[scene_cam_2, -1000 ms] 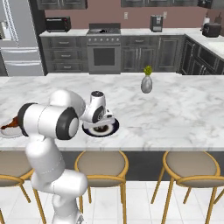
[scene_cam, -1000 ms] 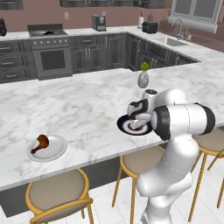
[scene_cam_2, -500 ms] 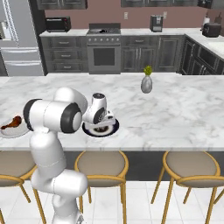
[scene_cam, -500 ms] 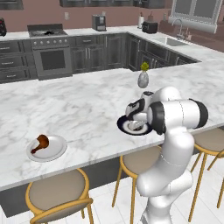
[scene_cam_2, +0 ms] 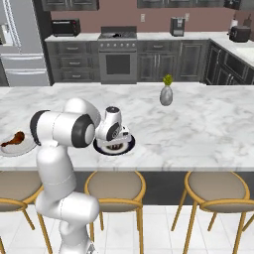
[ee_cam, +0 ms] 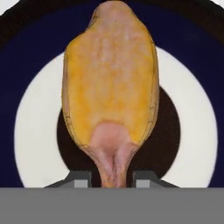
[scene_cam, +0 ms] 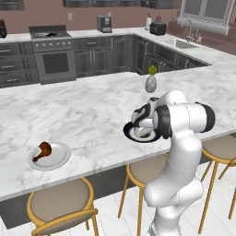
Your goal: Take the chicken drumsticks from the pan and place one on each plate on the dining counter.
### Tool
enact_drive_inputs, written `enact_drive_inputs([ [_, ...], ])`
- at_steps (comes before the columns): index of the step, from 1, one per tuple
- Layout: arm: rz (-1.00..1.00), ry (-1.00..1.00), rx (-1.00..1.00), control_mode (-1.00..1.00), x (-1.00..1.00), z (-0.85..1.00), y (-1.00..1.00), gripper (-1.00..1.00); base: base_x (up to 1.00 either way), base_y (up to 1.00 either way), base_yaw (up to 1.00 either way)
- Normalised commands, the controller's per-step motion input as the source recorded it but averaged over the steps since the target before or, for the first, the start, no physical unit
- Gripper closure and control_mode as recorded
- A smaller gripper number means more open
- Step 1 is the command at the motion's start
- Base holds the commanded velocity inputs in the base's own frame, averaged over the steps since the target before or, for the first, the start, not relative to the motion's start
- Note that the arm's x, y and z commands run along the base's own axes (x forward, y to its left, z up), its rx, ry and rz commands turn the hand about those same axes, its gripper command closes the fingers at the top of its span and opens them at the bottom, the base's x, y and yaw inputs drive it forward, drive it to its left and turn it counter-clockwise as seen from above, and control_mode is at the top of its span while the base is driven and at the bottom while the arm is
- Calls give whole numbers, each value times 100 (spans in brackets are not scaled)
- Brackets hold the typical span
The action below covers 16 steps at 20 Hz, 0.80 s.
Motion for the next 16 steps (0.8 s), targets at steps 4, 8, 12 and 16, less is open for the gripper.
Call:
enact_drive_inputs([
  [4, 0, 0, 0, -100, 2, -1, 0, -100, 0, 0, 0],
  [8, 0, 2, 1, -100, 0, 3, 0, -100, 0, 0, 0],
  [12, 0, 2, 3, -100, 1, 42, 0, -100, 0, 0, 0],
  [16, -2, 0, 0, -100, 1, 62, 1, -100, 0, 0, 0],
])
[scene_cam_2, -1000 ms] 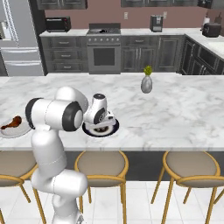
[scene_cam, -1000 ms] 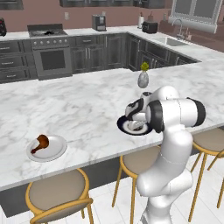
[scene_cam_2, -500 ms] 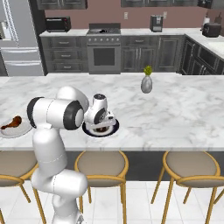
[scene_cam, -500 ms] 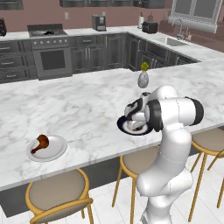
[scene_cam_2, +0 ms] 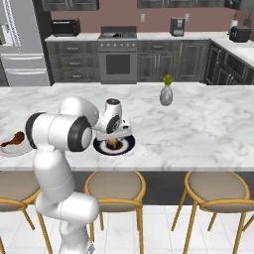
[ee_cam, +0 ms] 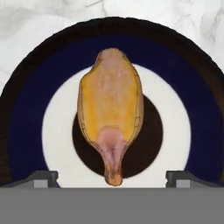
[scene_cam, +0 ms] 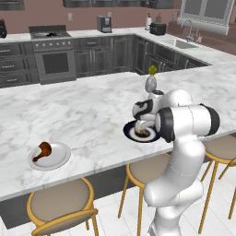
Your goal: Take the chicken drumsticks from the pan and place one on each plate on the dining counter.
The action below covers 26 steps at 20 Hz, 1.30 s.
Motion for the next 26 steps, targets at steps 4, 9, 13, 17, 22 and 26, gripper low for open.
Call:
enact_drive_inputs([
  [4, 0, 0, 0, -100, -11, 74, 3, -100, 0, 0, 0],
  [9, -4, 0, 0, -100, -58, 47, 5, -100, 0, 0, 0],
  [13, -16, 0, 1, -100, -93, 13, 9, -100, 0, 0, 0],
  [17, -21, 0, 3, -100, -100, 9, 6, -100, 0, 0, 0],
  [22, -22, 0, 0, -100, -96, 9, 11, -100, 0, 0, 0],
  [26, -19, -2, 0, -100, -97, 9, 8, -100, 0, 0, 0],
])
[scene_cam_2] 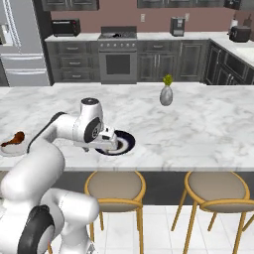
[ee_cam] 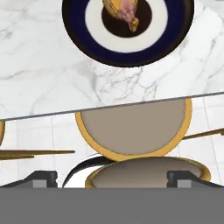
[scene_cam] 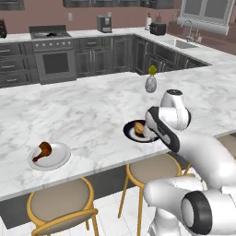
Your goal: Take the chicken drumsticks from the pan and place one on each plate on the dining counter.
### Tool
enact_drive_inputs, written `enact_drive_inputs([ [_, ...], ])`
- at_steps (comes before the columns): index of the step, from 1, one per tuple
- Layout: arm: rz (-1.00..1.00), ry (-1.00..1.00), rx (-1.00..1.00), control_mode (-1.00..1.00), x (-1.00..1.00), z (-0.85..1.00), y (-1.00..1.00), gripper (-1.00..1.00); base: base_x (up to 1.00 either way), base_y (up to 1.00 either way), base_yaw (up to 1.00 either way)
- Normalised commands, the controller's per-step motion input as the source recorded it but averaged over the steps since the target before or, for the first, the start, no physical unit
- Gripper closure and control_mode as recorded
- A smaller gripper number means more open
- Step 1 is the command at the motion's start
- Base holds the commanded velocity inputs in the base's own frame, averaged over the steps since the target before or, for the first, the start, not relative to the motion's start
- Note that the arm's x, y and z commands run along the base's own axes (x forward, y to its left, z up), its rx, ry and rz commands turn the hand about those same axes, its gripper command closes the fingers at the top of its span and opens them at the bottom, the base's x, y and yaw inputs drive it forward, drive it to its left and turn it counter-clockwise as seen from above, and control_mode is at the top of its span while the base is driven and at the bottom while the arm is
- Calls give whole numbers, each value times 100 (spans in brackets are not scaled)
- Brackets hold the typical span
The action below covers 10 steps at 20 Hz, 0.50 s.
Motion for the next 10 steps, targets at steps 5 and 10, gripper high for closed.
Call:
enact_drive_inputs([
  [5, -12, -13, 0, -100, -98, 6, 4, -100, 0, 0, 0],
  [10, -13, -14, 0, -100, -87, 1, 1, -100, 0, 0, 0],
])
